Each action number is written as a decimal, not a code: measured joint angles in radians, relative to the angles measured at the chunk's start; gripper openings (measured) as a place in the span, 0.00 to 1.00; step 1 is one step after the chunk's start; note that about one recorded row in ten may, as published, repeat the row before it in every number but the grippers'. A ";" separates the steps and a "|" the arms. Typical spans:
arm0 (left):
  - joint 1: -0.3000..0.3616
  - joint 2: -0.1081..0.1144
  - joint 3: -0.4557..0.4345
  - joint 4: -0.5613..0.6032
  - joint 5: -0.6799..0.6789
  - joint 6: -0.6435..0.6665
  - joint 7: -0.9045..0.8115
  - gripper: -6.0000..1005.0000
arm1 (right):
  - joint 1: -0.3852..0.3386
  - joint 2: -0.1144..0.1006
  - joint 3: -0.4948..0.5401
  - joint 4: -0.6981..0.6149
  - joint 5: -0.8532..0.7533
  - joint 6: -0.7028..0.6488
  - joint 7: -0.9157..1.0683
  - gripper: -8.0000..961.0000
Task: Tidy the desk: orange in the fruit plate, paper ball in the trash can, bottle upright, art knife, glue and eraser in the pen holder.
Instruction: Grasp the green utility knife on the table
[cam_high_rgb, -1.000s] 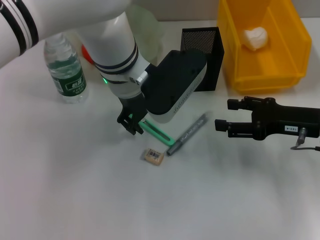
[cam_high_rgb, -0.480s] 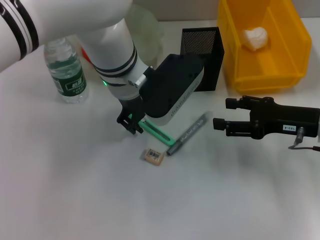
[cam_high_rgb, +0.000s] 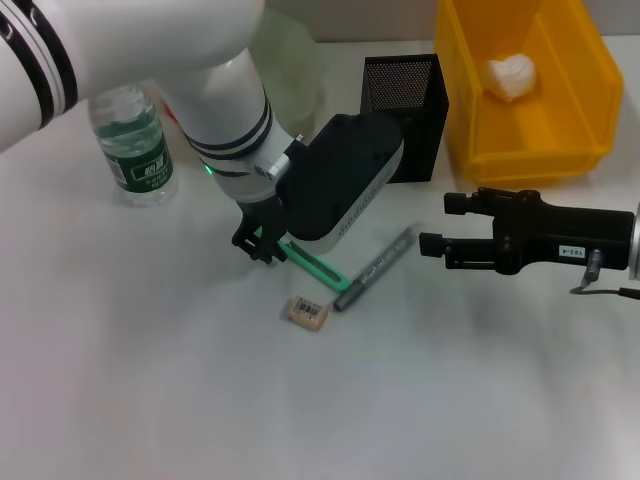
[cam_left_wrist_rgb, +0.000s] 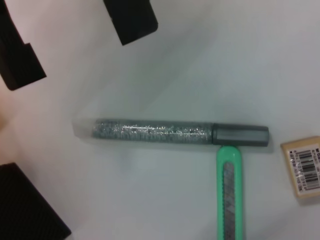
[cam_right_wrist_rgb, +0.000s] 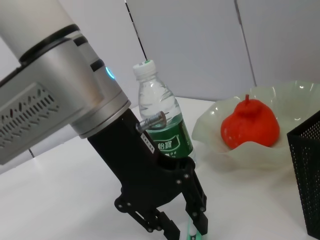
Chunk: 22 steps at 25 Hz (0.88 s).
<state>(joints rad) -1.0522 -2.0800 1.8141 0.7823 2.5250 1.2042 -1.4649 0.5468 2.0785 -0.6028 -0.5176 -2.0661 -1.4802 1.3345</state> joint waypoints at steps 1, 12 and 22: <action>0.001 0.000 0.002 -0.002 0.000 -0.004 0.000 0.40 | 0.001 0.000 0.000 0.001 0.000 0.000 0.000 0.86; 0.007 0.000 0.022 -0.008 0.006 -0.032 0.000 0.38 | 0.008 0.000 -0.001 0.015 0.000 0.013 -0.006 0.86; 0.005 0.000 0.032 -0.015 0.007 -0.033 0.000 0.31 | 0.014 0.000 0.000 0.015 0.000 0.014 -0.005 0.86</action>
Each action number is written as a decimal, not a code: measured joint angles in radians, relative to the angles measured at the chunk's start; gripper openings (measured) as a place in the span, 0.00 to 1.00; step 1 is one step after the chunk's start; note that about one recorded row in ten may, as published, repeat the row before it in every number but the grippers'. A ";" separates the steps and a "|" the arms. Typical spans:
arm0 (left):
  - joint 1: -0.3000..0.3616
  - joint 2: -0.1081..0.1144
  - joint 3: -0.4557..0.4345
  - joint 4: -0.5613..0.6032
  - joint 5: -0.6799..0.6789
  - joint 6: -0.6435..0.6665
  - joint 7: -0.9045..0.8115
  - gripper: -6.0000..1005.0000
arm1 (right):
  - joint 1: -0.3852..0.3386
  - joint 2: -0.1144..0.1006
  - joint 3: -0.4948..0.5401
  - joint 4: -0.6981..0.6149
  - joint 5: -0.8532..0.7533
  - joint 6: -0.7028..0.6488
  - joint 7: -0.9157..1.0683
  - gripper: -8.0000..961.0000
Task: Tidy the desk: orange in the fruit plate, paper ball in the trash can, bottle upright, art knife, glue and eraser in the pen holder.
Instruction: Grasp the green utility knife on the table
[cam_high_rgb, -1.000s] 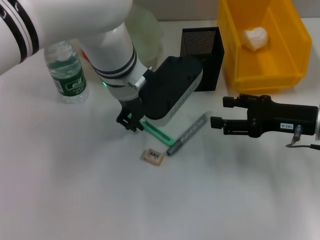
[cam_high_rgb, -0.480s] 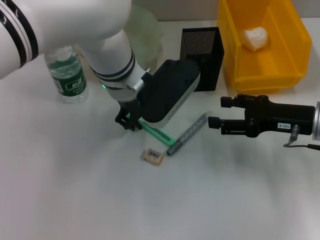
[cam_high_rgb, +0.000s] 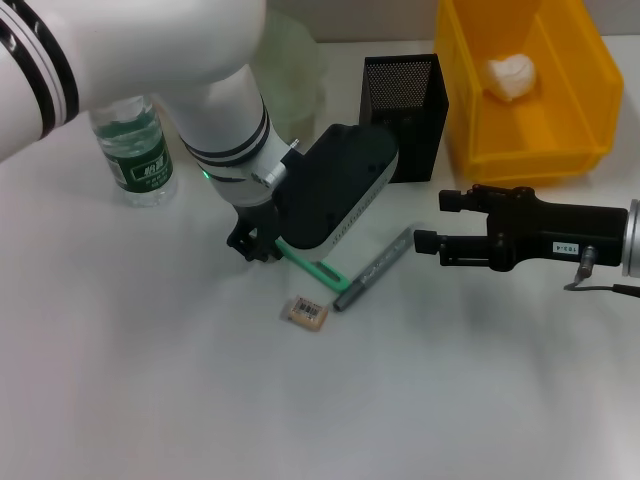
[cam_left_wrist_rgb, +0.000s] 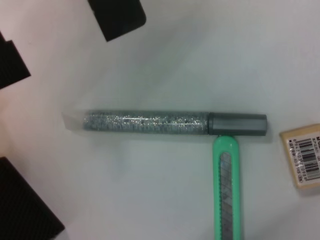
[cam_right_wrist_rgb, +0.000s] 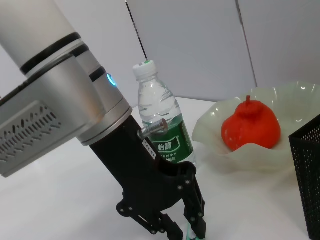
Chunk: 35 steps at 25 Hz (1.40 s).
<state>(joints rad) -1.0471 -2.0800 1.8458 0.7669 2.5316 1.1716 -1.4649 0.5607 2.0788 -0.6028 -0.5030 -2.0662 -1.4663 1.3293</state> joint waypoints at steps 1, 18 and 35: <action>-0.001 0.000 0.002 -0.001 0.000 0.000 0.000 0.31 | 0.001 0.000 0.000 0.003 0.000 0.000 0.000 0.86; 0.000 0.000 0.018 -0.013 0.000 -0.025 0.002 0.29 | 0.009 0.001 -0.011 0.009 0.010 0.011 -0.003 0.86; 0.003 0.000 0.018 -0.012 0.004 -0.029 0.002 0.27 | 0.019 0.000 -0.030 0.009 0.004 0.020 0.003 0.86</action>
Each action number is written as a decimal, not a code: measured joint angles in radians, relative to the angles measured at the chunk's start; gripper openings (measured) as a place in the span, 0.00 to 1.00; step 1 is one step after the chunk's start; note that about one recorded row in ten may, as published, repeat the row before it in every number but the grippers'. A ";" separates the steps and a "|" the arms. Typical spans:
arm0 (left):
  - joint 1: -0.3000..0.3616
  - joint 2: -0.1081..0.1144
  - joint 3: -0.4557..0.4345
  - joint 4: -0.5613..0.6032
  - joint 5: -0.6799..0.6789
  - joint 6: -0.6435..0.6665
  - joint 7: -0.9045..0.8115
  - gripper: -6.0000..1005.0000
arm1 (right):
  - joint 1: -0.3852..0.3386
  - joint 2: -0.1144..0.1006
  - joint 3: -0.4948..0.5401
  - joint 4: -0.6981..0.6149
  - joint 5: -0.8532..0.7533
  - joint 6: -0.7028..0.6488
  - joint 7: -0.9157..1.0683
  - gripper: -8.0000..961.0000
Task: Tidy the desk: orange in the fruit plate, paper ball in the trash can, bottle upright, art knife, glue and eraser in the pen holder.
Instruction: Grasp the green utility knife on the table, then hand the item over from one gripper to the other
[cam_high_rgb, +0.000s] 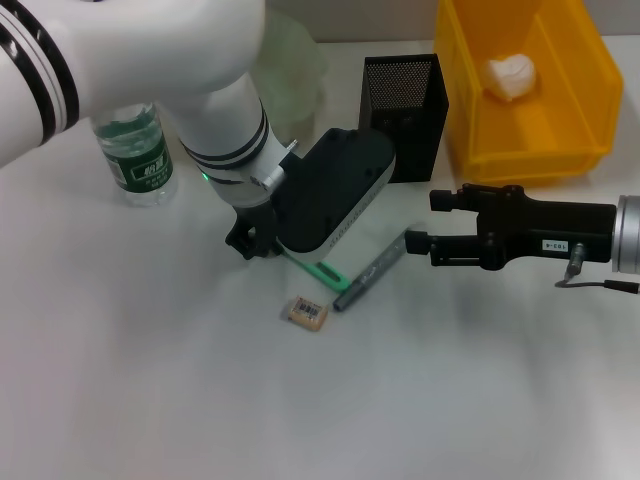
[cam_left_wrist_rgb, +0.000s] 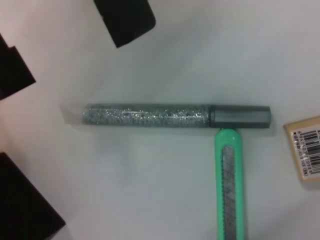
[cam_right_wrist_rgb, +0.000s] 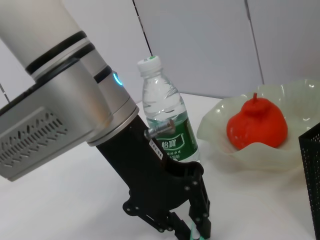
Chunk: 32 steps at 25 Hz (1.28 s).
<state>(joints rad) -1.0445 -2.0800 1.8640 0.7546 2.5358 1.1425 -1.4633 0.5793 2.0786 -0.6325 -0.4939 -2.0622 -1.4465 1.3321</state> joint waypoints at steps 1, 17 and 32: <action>0.000 0.000 0.001 -0.001 0.000 -0.002 0.000 0.25 | 0.000 0.000 -0.003 0.000 0.000 0.001 0.000 0.86; 0.000 0.000 0.010 -0.010 -0.002 -0.009 0.000 0.21 | 0.008 0.000 -0.007 0.000 0.004 0.003 0.002 0.86; 0.016 0.000 -0.032 0.006 -0.006 0.011 0.008 0.20 | 0.012 0.000 0.001 0.000 0.005 0.006 0.002 0.86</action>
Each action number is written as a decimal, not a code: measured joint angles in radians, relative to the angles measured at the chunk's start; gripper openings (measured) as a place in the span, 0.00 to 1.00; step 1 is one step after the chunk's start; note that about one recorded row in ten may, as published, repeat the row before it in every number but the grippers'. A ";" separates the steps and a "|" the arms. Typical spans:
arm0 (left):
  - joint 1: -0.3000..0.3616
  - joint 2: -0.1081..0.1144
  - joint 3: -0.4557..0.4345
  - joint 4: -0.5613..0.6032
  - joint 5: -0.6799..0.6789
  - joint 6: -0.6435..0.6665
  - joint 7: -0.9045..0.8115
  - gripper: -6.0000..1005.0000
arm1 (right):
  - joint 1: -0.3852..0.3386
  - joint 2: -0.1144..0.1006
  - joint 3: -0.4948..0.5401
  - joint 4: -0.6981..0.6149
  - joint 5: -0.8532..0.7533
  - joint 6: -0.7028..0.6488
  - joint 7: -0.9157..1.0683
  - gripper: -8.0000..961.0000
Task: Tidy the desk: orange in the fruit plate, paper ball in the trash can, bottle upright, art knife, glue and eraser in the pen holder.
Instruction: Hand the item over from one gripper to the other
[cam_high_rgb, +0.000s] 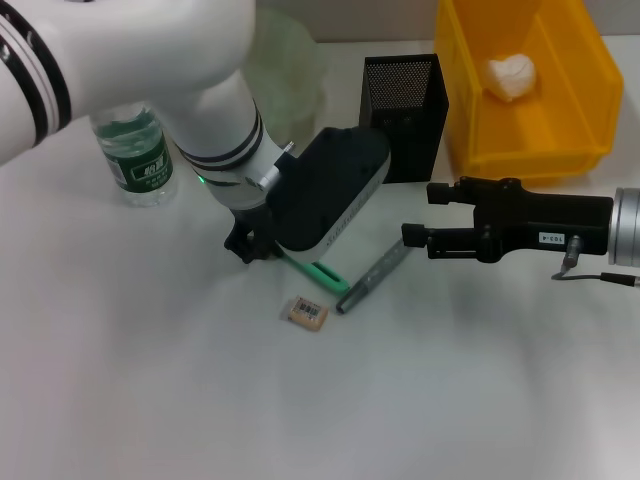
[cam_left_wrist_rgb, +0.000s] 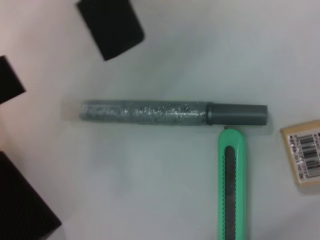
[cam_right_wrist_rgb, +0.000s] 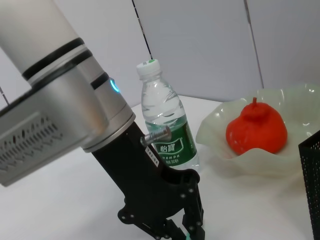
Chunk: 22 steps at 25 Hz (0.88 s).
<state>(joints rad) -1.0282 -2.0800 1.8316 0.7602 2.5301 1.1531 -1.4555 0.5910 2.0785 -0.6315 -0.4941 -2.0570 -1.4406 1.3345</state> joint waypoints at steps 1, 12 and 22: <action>0.003 0.000 -0.010 0.004 0.000 0.003 -0.001 0.20 | 0.000 0.000 0.001 0.000 0.000 0.000 0.000 0.86; 0.060 0.008 -0.281 0.070 0.005 0.126 -0.033 0.20 | -0.001 -0.004 0.003 -0.007 0.000 -0.014 0.000 0.86; 0.121 0.011 -0.375 0.142 0.007 0.197 -0.136 0.20 | -0.029 -0.019 0.007 -0.040 0.060 -0.127 0.000 0.86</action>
<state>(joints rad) -0.9071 -2.0693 1.4569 0.9021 2.5375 1.3502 -1.5913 0.5623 2.0592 -0.6240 -0.5344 -1.9970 -1.5671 1.3344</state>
